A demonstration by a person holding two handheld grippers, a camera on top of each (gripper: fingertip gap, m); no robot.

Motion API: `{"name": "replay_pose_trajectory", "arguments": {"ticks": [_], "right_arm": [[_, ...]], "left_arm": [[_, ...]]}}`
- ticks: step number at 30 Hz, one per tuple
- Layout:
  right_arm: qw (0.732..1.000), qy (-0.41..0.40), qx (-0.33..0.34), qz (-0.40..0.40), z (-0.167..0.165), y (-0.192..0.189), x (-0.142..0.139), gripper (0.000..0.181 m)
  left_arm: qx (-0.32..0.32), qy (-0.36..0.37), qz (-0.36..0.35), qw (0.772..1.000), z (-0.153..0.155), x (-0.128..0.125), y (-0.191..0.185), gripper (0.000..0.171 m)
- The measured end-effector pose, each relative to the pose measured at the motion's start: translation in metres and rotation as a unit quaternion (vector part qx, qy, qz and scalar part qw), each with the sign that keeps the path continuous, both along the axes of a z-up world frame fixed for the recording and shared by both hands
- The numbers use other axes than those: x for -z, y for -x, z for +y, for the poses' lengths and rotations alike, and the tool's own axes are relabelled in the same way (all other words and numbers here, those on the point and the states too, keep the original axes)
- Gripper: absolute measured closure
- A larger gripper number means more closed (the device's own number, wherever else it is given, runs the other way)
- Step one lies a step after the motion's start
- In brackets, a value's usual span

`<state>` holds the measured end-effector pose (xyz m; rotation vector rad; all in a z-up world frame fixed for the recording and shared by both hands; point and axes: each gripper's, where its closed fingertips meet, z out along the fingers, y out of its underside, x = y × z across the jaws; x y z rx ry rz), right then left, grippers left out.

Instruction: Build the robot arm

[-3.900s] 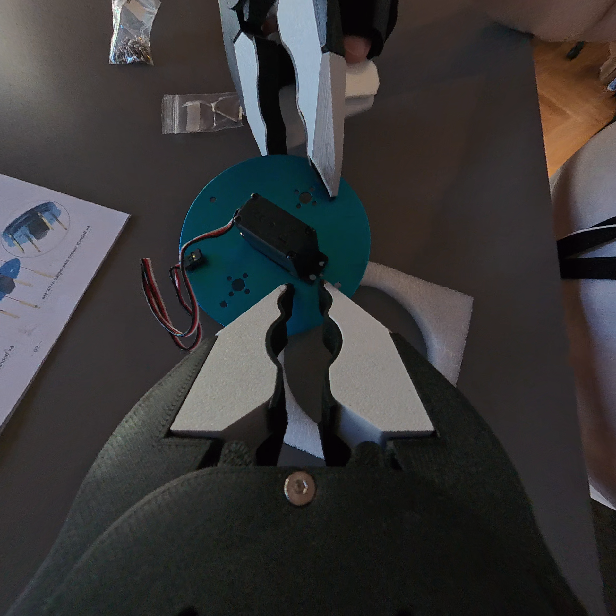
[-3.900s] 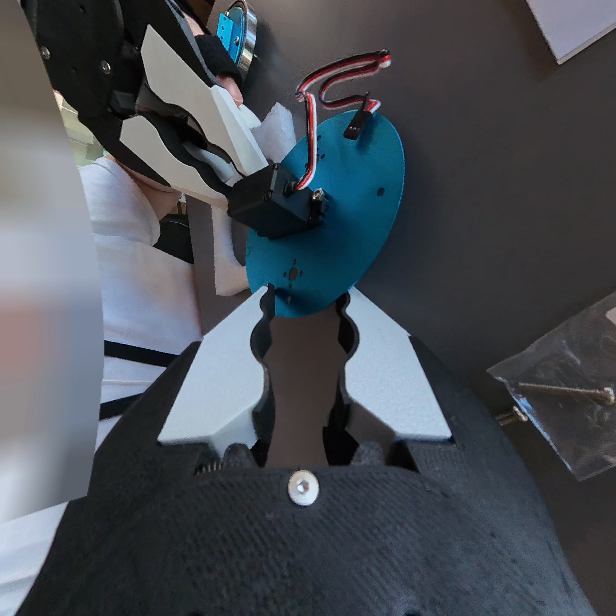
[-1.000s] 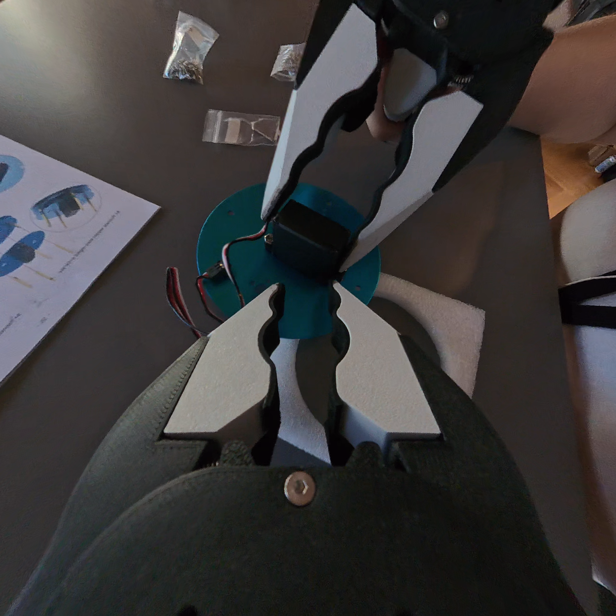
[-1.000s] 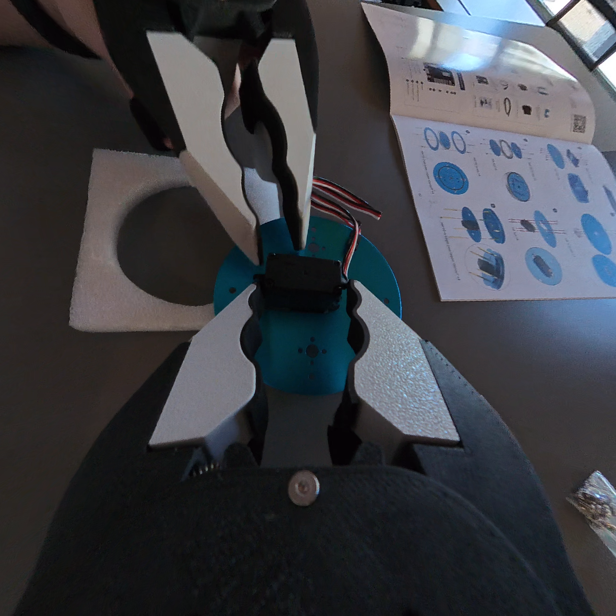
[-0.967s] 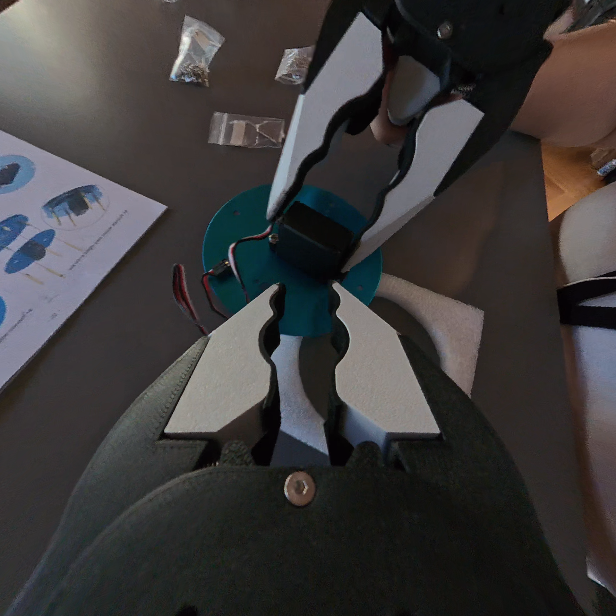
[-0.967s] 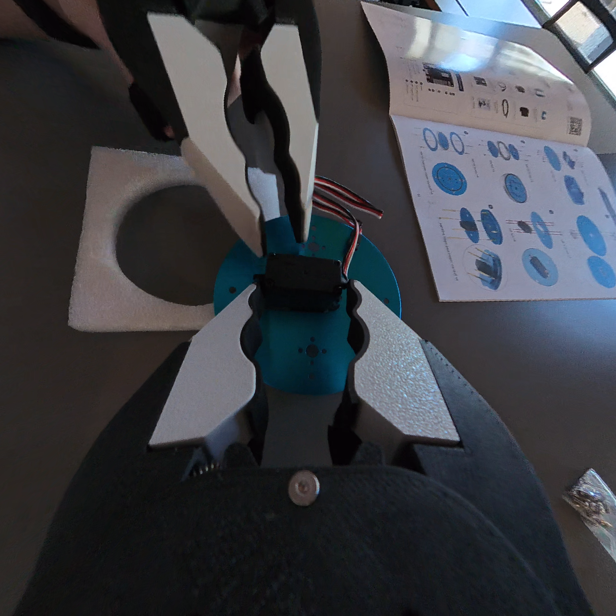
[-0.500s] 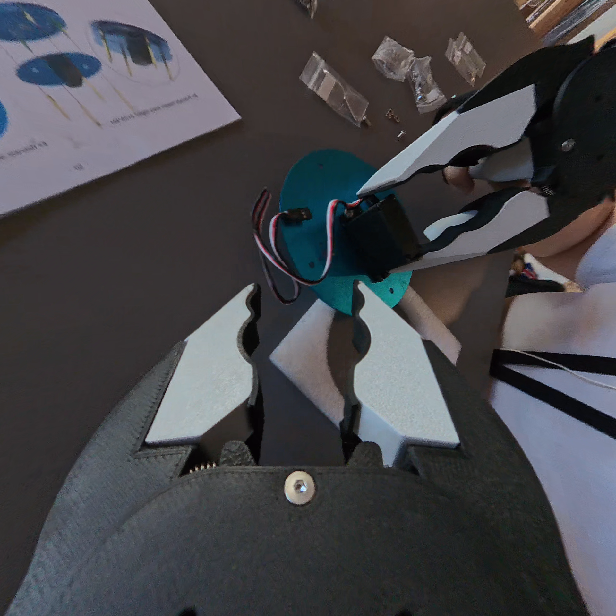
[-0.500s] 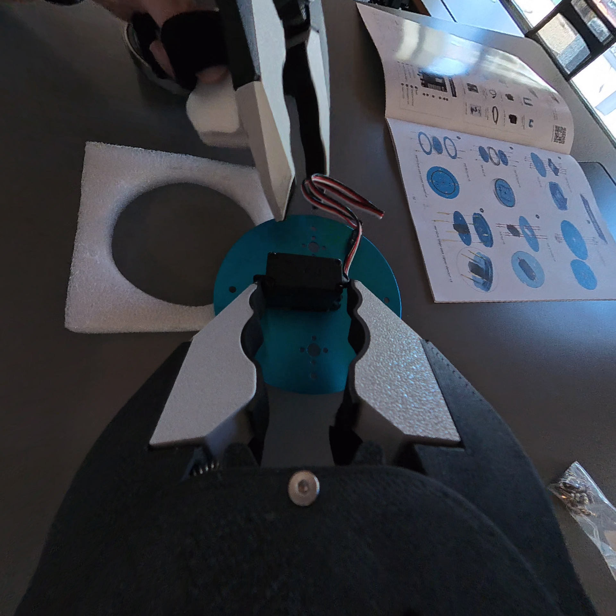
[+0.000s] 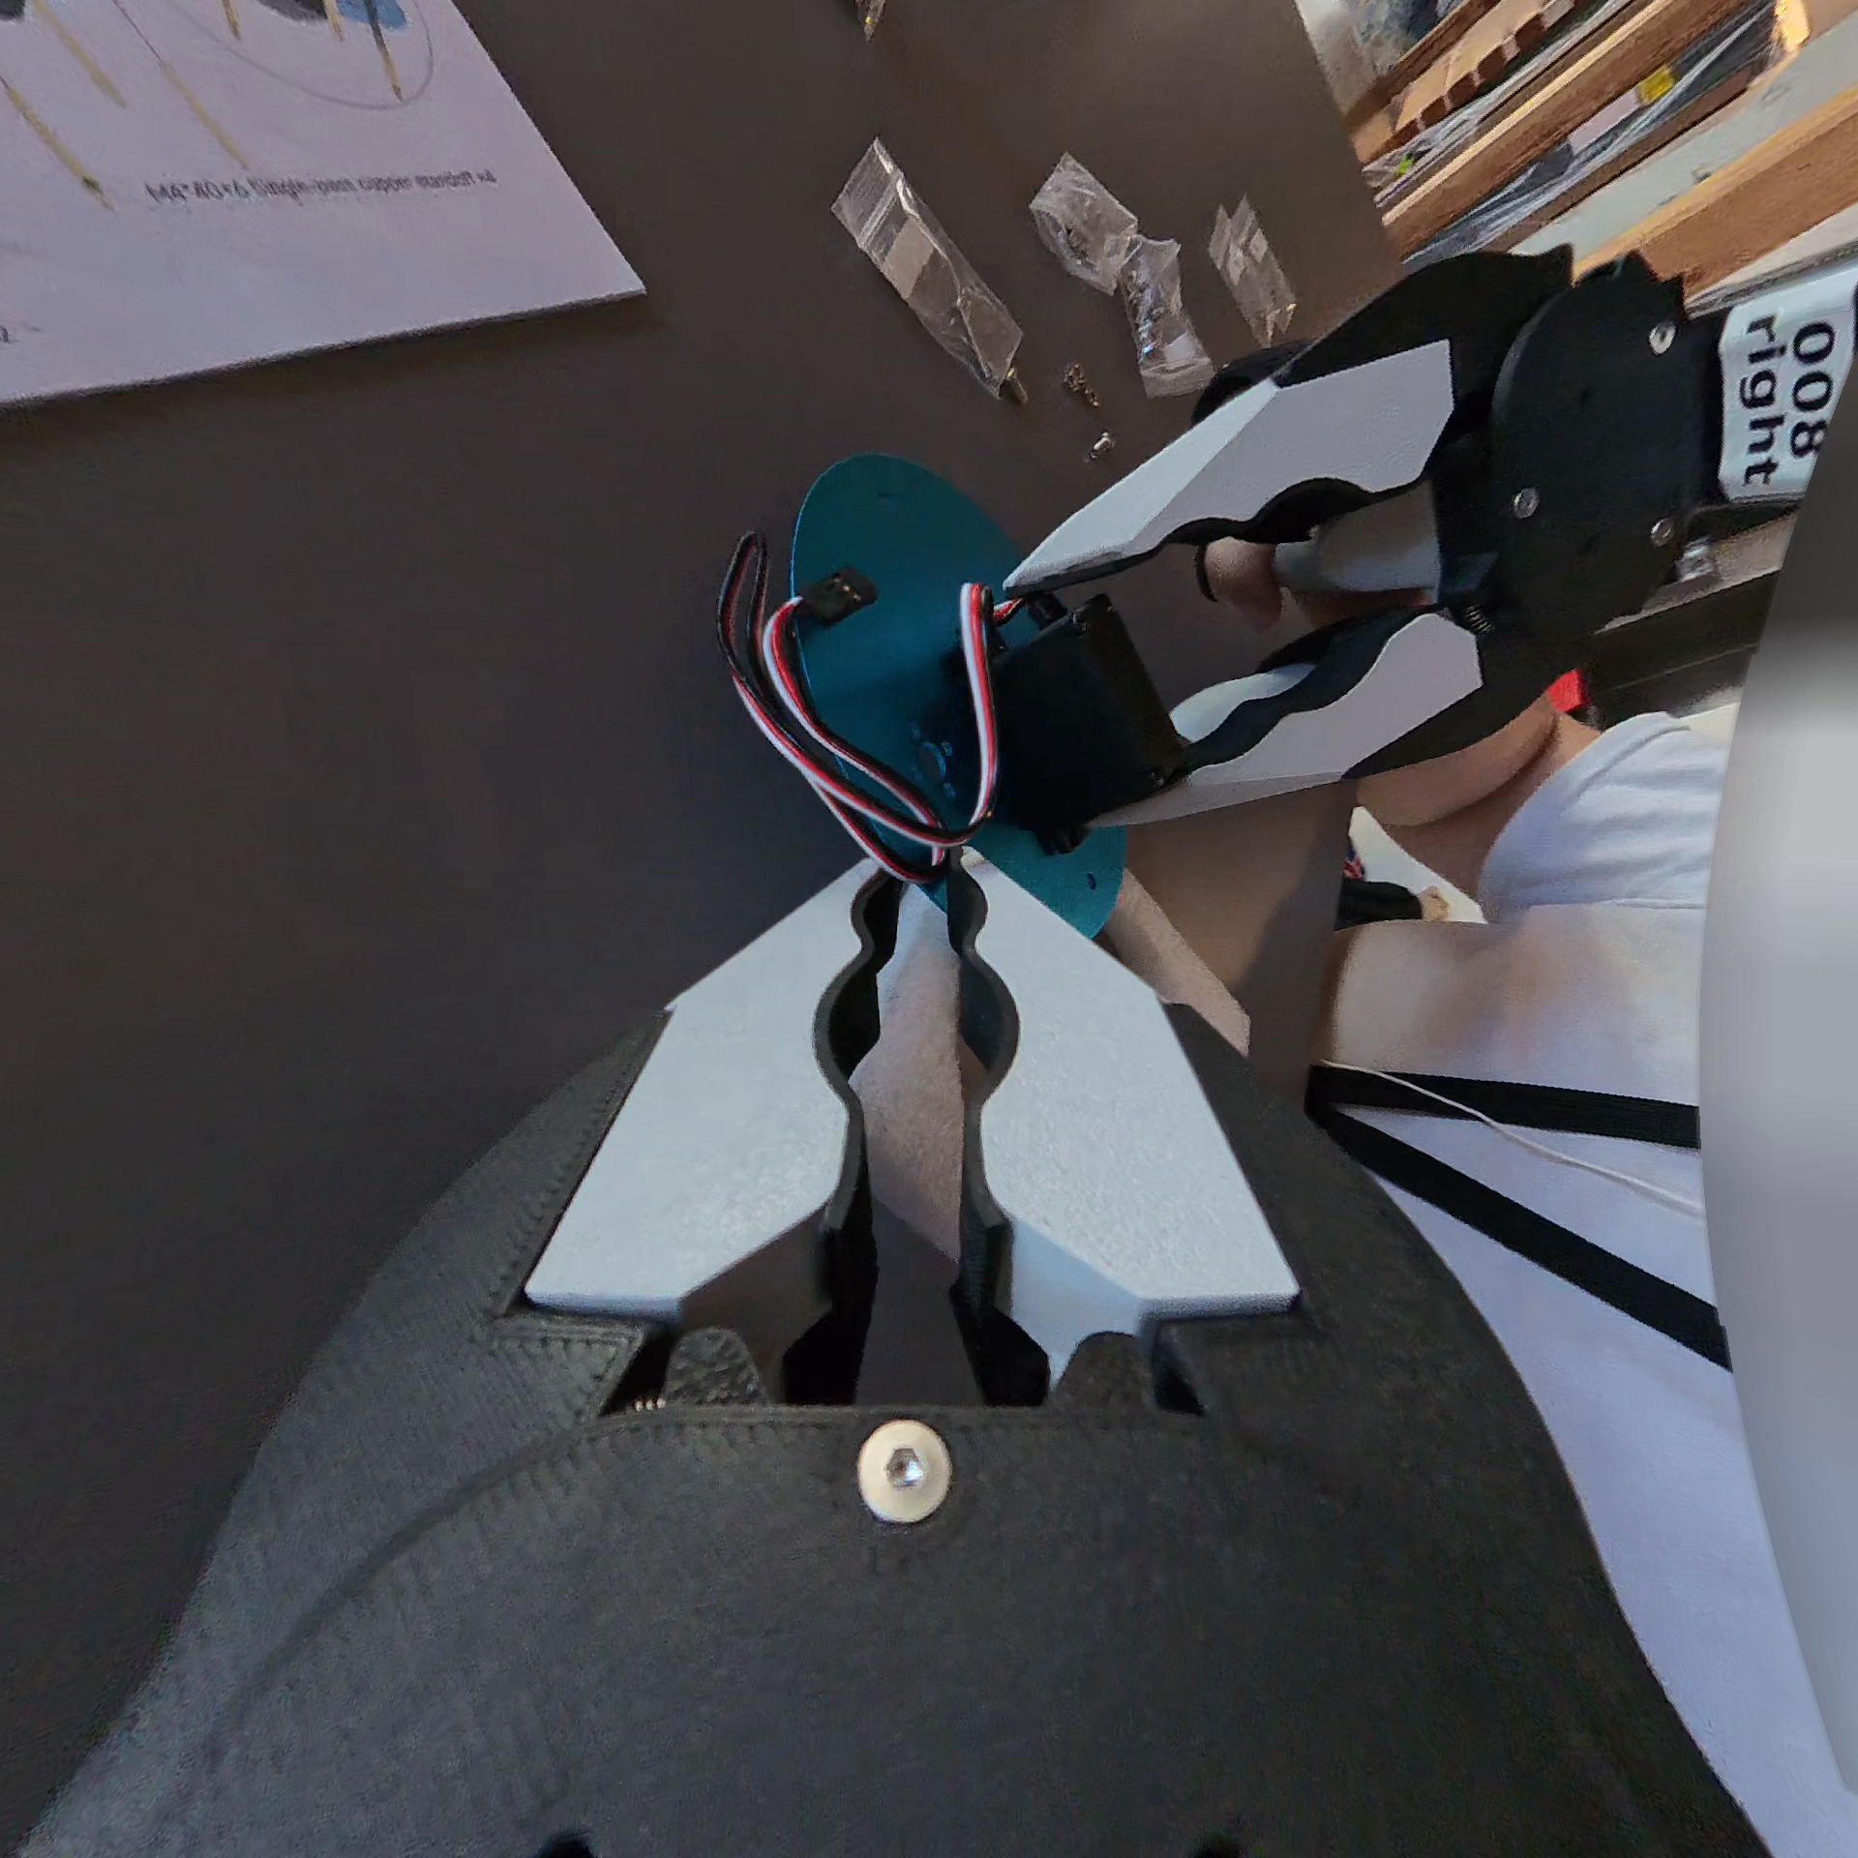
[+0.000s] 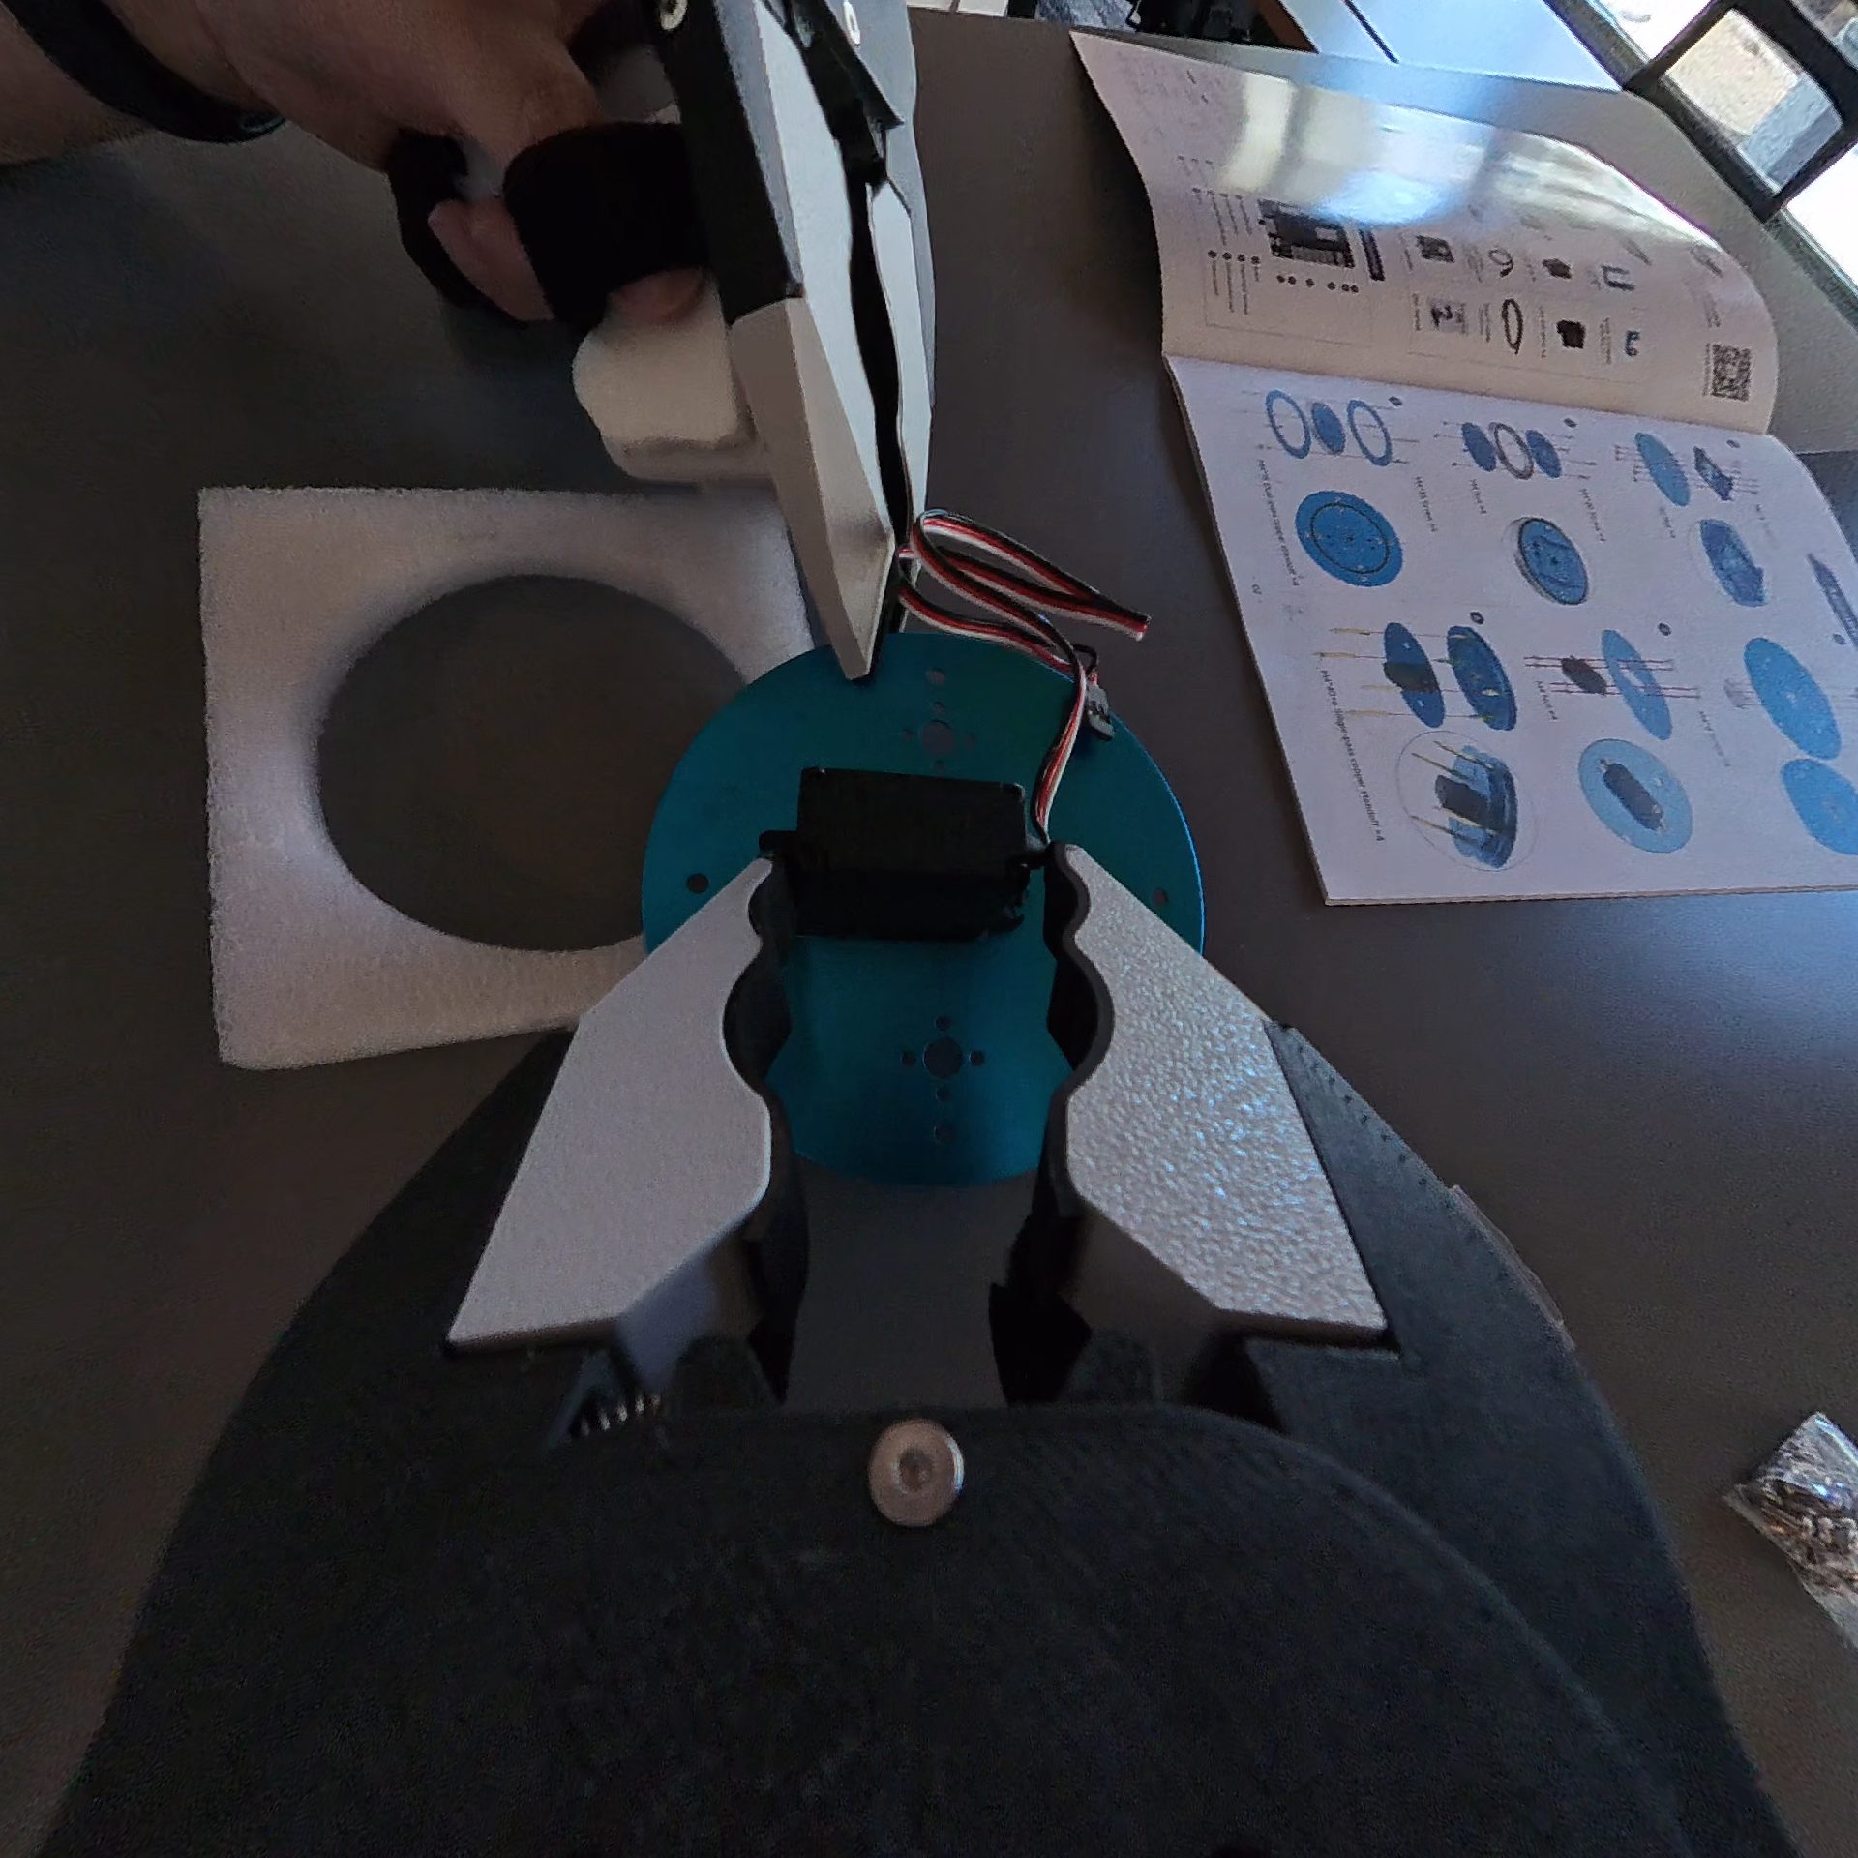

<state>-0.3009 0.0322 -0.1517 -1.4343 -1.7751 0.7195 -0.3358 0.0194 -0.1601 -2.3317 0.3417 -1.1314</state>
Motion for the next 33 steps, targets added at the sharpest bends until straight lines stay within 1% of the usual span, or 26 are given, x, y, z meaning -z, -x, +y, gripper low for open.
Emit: {"name": "replay_pose_trajectory", "arguments": {"ticks": [4, 11, 16, 19, 22, 25, 27, 30, 33], "right_arm": [[0.998, -0.055, -0.022, 0.008, -0.002, 0.001, -0.002, 0.131], [0.998, -0.059, -0.028, 0.011, -0.002, 0.001, -0.001, 0.131], [0.995, -0.093, -0.035, 0.014, -0.005, 0.001, -0.001, 0.131], [0.995, -0.090, -0.035, 0.017, -0.005, 0.002, -0.001, 0.131], [0.997, -0.066, -0.030, 0.021, -0.004, 0.002, 0.000, 0.131], [0.999, -0.039, -0.025, 0.020, -0.002, 0.002, 0.000, 0.131], [0.999, -0.027, -0.021, 0.019, -0.002, 0.002, 0.001, 0.131], [0.999, -0.025, -0.020, 0.018, -0.001, 0.002, 0.000, 0.131], [0.999, -0.025, -0.018, 0.021, -0.001, 0.003, 0.000, 0.131]], "left_arm": [[0.005, 0.012, -0.017, 1.000, -0.002, -0.002, 0.000, 0.164], [0.008, 0.045, -0.067, 0.997, -0.006, -0.007, -0.002, 0.156], [0.006, 0.023, -0.021, 0.999, -0.005, -0.004, -0.001, 0.148], [-0.001, 0.001, 0.008, 1.000, -0.002, -0.002, 0.001, 0.147], [0.003, -0.034, 0.053, 0.998, 0.001, -0.001, 0.002, 0.147], [-0.014, -0.086, 0.145, 0.986, 0.007, -0.002, 0.016, 0.151], [-0.025, -0.162, 0.185, 0.969, 0.013, -0.021, 0.023, 0.151], [-0.004, -0.278, 0.219, 0.935, 0.009, -0.054, 0.019, 0.143], [0.026, -0.331, 0.215, 0.918, 0.001, -0.067, 0.000, 0.137]]}}
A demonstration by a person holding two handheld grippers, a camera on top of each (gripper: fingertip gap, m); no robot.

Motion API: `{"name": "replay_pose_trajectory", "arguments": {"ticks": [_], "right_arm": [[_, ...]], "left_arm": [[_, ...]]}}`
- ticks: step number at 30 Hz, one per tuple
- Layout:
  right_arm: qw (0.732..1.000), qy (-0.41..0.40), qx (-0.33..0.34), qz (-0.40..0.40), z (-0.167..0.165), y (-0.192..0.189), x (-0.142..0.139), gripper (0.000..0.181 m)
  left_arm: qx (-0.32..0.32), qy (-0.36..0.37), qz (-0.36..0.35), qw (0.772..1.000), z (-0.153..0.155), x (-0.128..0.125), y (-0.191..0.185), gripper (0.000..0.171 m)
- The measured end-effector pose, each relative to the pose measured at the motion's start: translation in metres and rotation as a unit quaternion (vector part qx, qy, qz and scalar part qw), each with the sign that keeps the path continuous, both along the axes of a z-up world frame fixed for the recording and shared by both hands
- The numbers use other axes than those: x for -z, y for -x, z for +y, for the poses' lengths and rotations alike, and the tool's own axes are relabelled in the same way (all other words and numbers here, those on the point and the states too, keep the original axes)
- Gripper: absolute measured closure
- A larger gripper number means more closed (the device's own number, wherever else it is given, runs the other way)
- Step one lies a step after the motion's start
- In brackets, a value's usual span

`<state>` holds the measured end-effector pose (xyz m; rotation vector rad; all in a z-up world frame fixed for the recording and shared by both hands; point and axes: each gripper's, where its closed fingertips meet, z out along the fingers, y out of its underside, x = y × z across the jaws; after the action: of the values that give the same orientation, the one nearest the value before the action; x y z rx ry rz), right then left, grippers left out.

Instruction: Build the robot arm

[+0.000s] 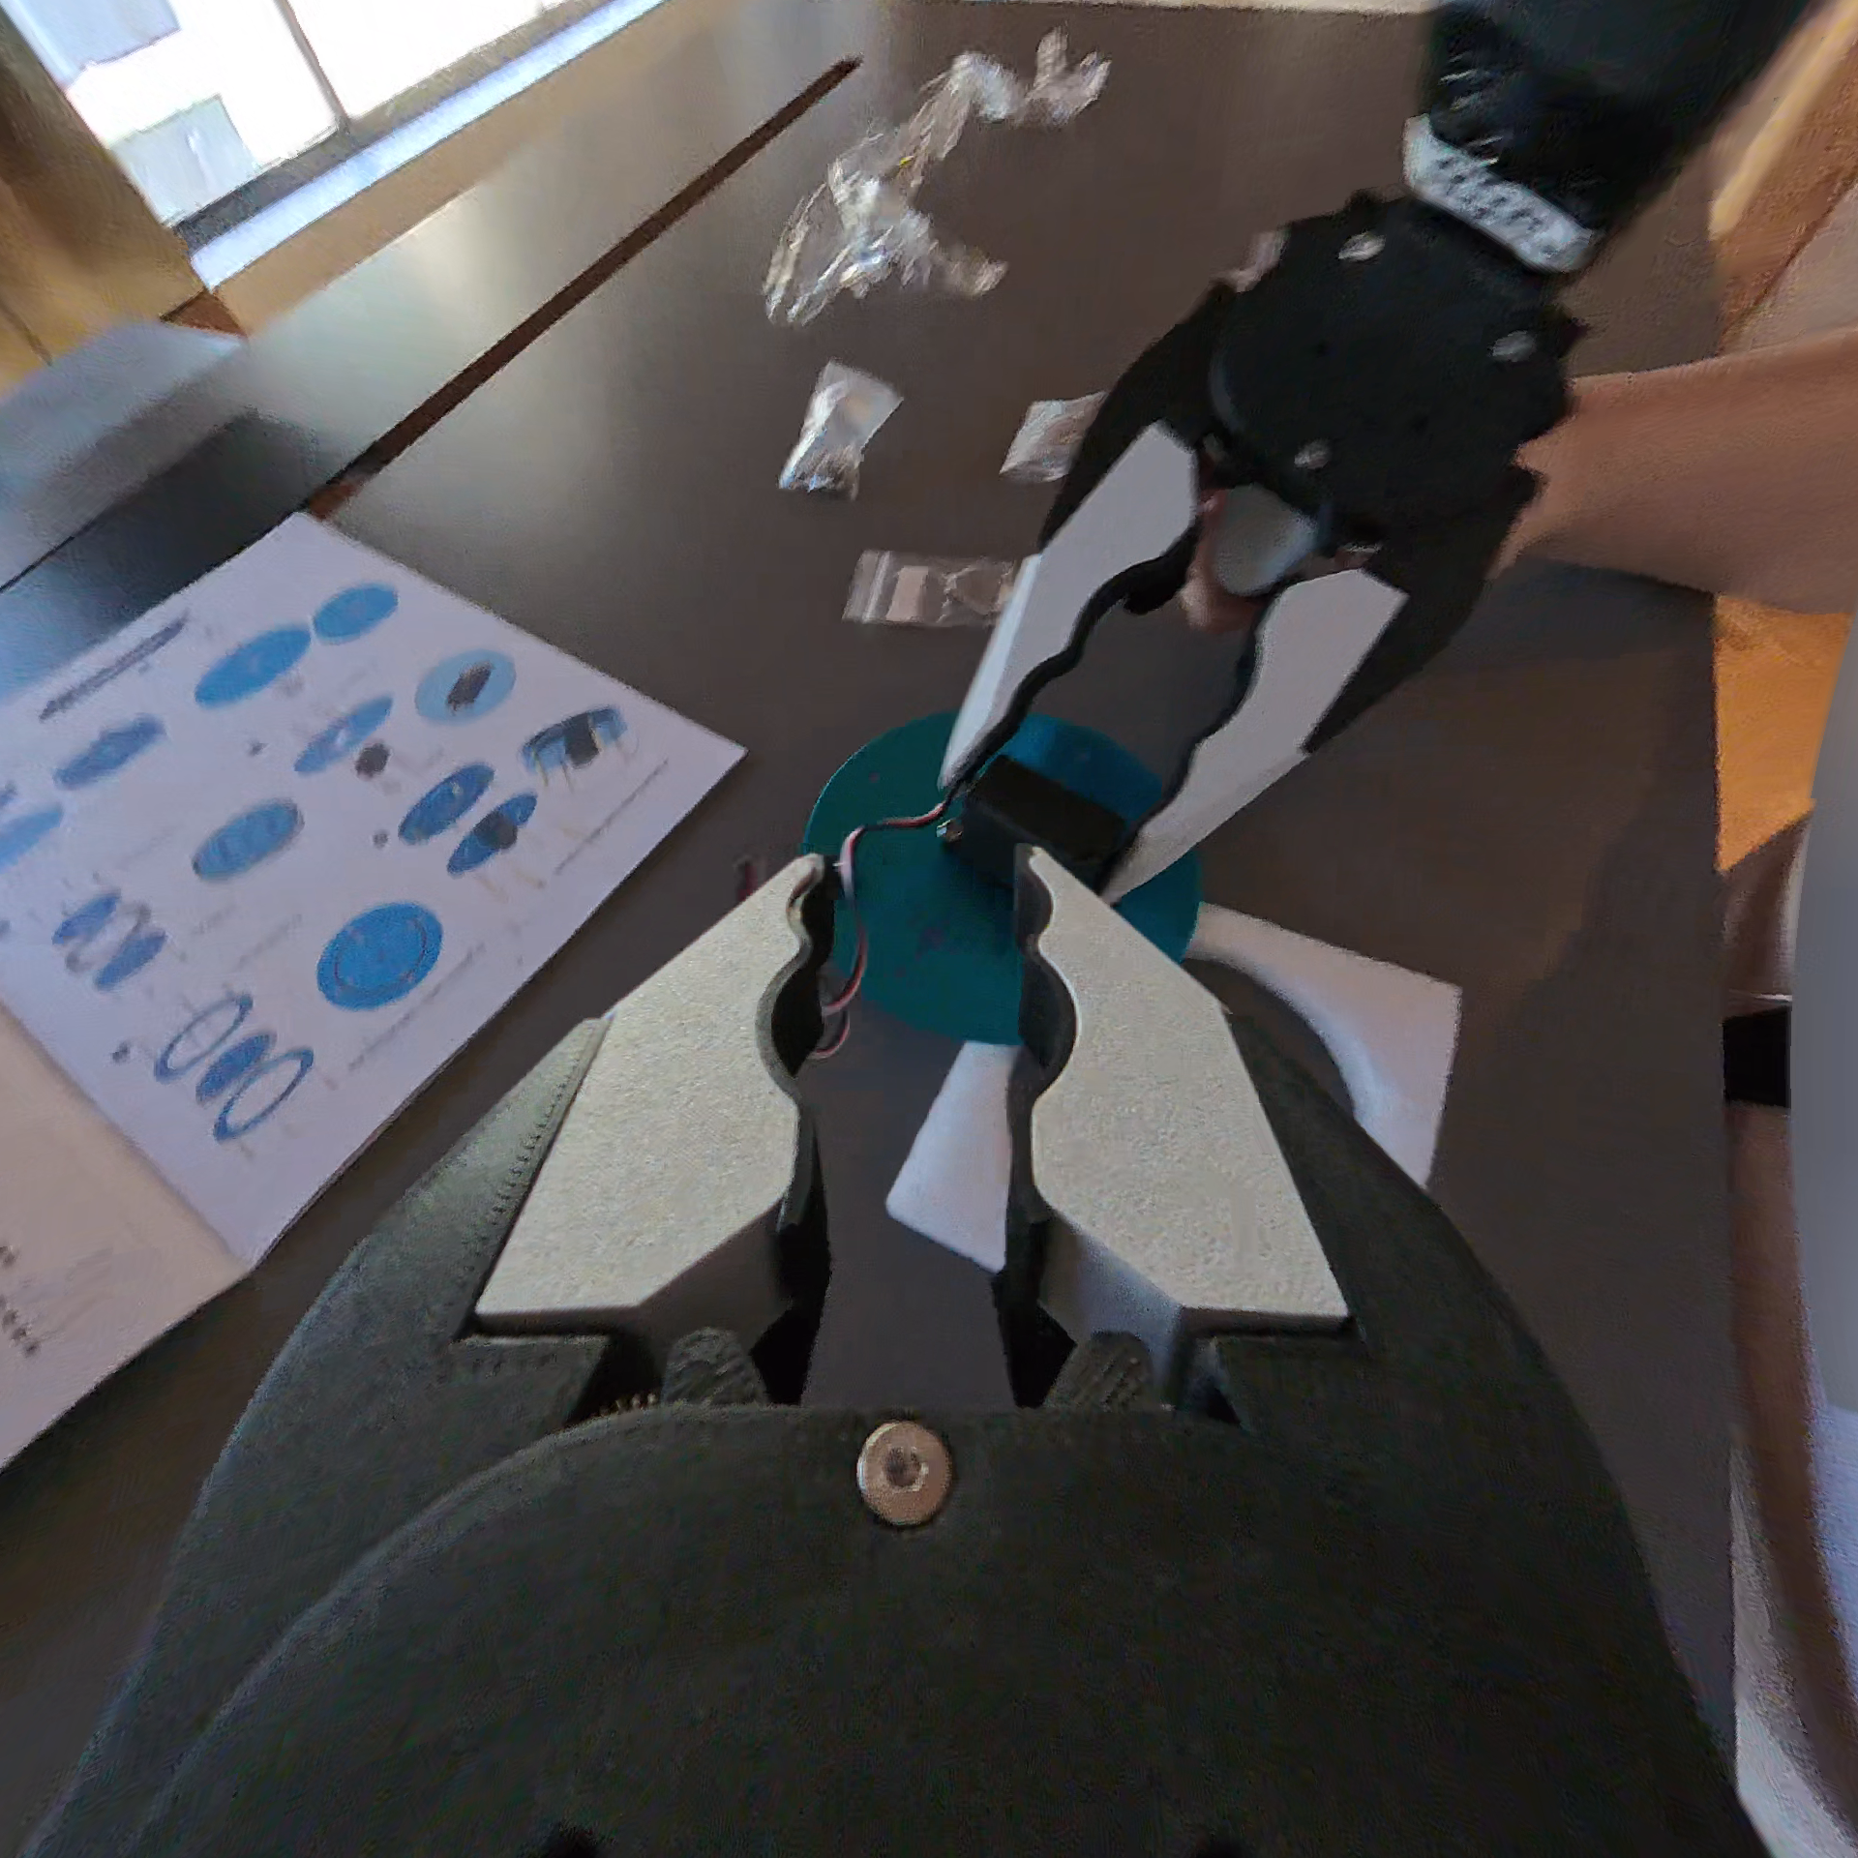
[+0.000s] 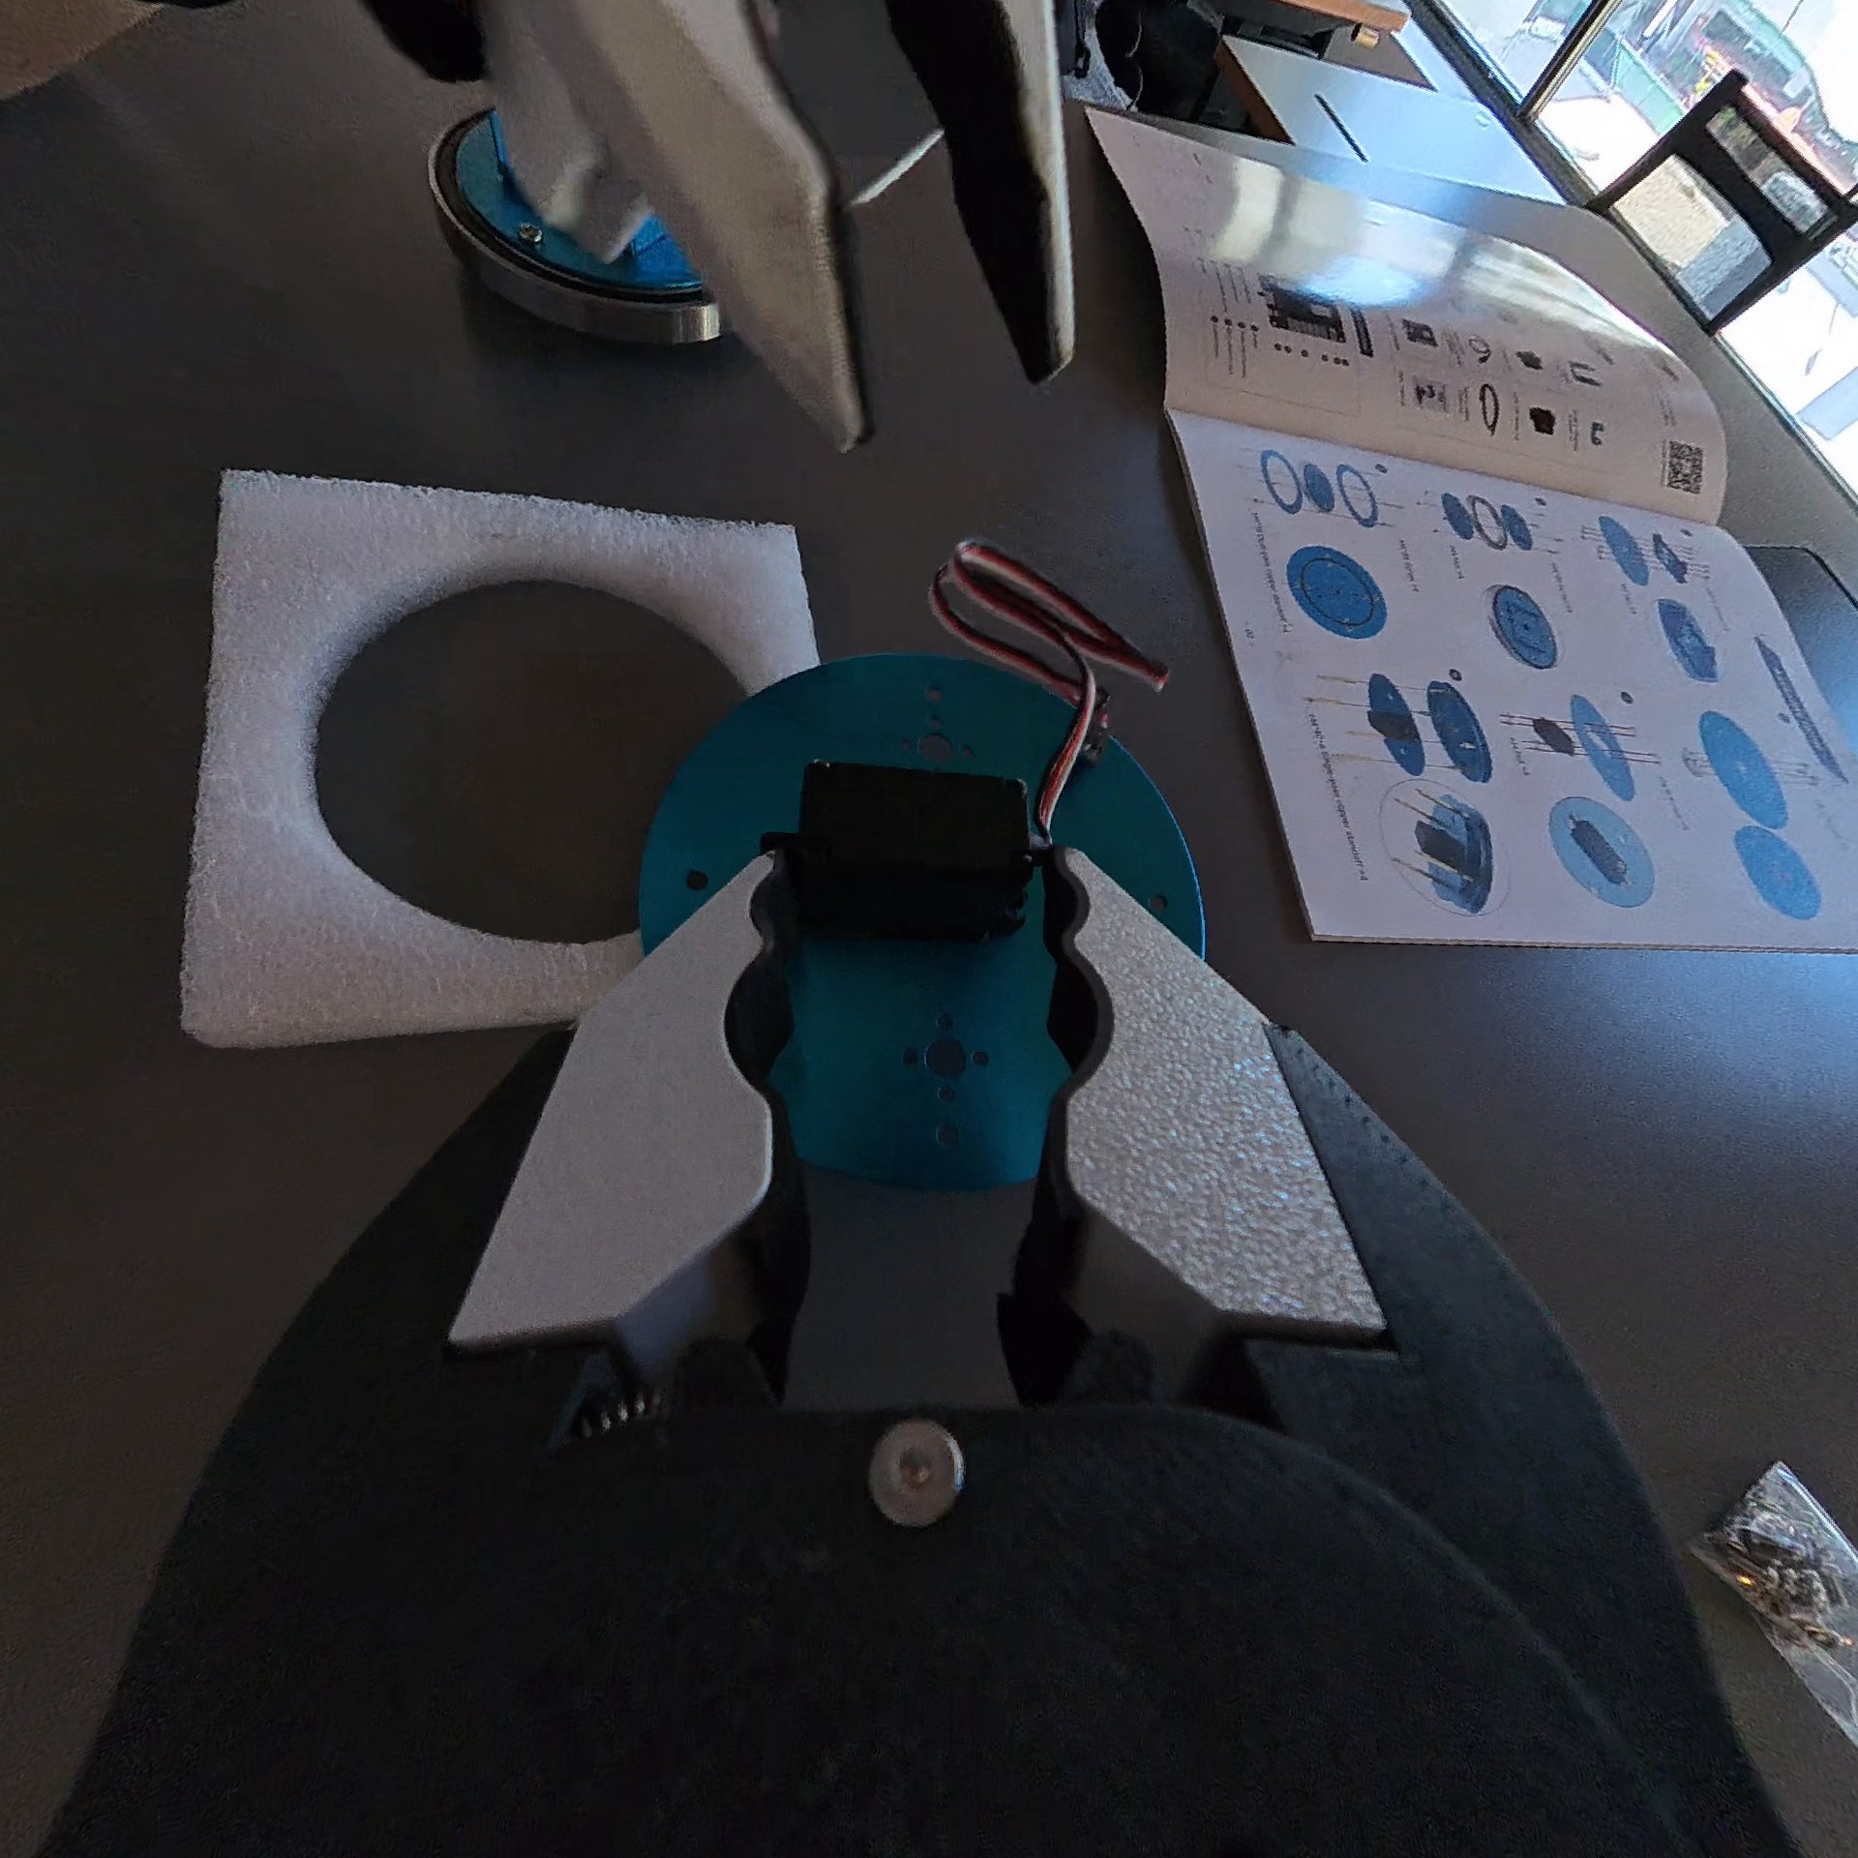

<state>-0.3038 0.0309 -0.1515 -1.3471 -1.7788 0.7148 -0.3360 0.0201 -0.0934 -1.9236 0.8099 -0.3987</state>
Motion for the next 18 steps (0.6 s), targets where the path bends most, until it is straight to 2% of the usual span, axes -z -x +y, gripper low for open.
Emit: {"name": "replay_pose_trajectory", "arguments": {"ticks": [4, 7, 14, 18], "right_arm": [[1.000, 0.002, -0.002, 0.004, 0.000, 0.000, -0.001, 0.132], [1.000, 0.001, -0.004, 0.007, 0.001, 0.001, -0.004, 0.131], [0.998, -0.005, 0.000, 0.061, 0.009, -0.012, -0.037, 0.130], [0.997, 0.040, -0.009, 0.063, 0.015, -0.024, -0.038, 0.135]], "left_arm": [[0.059, -0.012, 0.004, 0.998, -0.007, 0.005, -0.030, 0.132], [0.074, -0.013, 0.016, 0.997, -0.005, 0.012, -0.041, 0.133], [0.065, -0.014, 0.002, 0.998, -0.005, 0.007, -0.038, 0.142], [0.068, -0.003, 0.011, 0.998, -0.005, 0.010, -0.031, 0.143]]}}
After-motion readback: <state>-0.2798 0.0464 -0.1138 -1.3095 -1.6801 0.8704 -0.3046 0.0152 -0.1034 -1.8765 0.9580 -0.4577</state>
